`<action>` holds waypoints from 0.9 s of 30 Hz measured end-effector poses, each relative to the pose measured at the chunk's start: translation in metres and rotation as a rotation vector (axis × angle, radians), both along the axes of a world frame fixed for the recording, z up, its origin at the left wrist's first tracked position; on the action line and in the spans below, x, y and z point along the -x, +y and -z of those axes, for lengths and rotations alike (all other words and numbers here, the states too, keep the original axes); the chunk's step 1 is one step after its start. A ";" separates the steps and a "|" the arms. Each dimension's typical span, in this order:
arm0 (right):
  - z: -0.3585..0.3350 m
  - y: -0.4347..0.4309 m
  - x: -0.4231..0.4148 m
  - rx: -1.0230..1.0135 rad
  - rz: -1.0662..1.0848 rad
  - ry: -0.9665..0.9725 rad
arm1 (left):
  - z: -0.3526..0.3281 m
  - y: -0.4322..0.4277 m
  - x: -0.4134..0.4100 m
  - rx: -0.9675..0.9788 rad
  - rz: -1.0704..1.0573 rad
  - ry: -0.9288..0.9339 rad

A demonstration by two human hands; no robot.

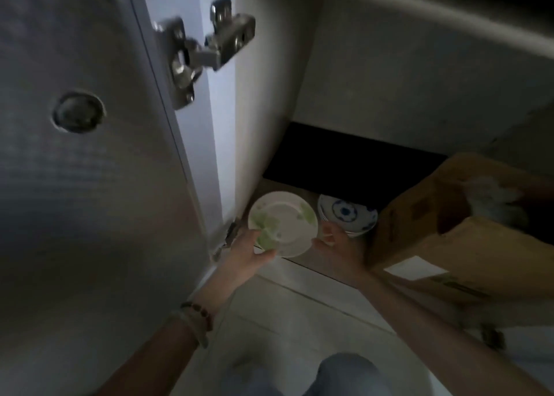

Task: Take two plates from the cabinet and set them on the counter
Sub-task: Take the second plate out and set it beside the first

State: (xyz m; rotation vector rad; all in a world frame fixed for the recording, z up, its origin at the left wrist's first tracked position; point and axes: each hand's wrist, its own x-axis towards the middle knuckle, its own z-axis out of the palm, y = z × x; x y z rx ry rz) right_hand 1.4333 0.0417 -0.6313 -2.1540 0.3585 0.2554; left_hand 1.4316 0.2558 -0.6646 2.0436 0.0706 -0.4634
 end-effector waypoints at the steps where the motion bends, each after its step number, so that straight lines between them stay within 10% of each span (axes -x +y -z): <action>1: 0.014 -0.002 -0.004 0.008 -0.002 0.005 | 0.014 -0.003 -0.003 -0.030 0.018 0.010; 14: 0.131 -0.021 -0.065 -0.017 0.275 0.169 | 0.107 -0.030 -0.049 -0.219 -0.204 -0.177; 27: 0.144 -0.003 -0.078 0.200 0.318 0.162 | 0.127 -0.037 -0.052 0.043 -0.313 -0.278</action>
